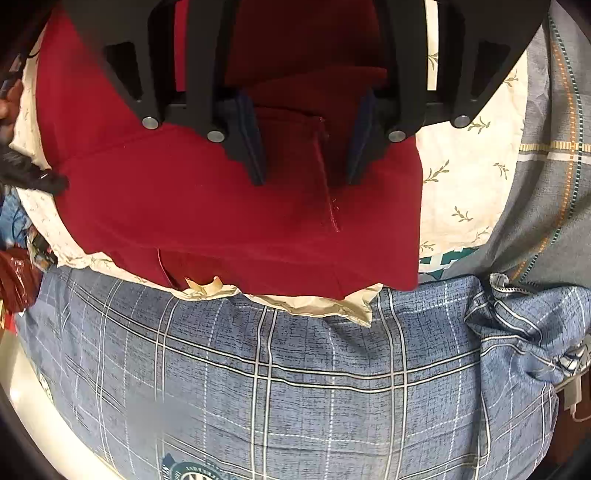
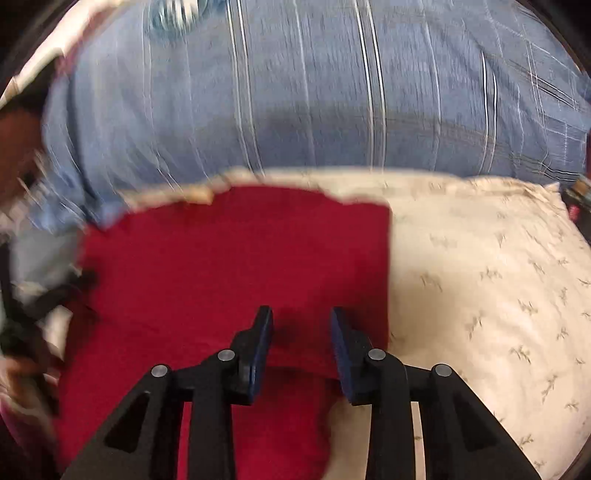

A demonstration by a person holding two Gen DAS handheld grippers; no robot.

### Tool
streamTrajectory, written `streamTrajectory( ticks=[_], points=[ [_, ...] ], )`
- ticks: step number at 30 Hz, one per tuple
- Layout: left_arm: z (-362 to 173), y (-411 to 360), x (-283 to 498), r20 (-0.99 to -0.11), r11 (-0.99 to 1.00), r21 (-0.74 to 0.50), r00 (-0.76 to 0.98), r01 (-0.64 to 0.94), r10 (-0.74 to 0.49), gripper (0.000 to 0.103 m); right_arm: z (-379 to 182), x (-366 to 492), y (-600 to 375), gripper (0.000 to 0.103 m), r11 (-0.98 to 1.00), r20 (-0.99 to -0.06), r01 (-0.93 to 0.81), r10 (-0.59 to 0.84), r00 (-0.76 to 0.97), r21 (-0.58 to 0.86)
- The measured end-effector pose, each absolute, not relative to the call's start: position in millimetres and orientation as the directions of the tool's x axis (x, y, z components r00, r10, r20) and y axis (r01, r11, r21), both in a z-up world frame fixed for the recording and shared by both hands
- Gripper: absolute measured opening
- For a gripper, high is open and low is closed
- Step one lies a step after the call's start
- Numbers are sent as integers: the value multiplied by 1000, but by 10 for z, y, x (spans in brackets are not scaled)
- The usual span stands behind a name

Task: Fold small clothes
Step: 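Smooth the folded sweater with the left gripper while the right gripper straightens its edge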

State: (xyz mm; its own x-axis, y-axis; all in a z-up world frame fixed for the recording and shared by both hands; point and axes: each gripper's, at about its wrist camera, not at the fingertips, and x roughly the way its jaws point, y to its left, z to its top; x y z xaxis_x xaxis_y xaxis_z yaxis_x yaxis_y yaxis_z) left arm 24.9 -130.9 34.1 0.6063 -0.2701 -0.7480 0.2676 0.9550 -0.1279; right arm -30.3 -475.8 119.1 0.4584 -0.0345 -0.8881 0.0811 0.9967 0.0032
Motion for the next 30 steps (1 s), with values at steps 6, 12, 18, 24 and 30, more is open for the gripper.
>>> streamTrajectory(
  ticks=[6,12,18,24,30],
  points=[
    [362,-1256,265,-751,956,-141,602,257,-272,47,1401,-327,-4706,33,994,-865,102,-18,502,38],
    [352,-1244,271,-750,959,-139,607,245,-264,51,1409,36,-4374,34,998,-847,28,28,531,51],
    [317,-1283,310,-753,961,-127,607,244,-254,54,963,467,-4283,30,998,-869,52,-8,494,20],
    [312,-1279,333,-754,962,-129,606,242,-254,56,998,554,-4290,32,998,-871,56,-38,491,-12],
    [316,-1294,328,-753,963,-121,609,242,-248,57,1230,173,-4331,35,999,-862,41,-4,507,20]
  ],
)
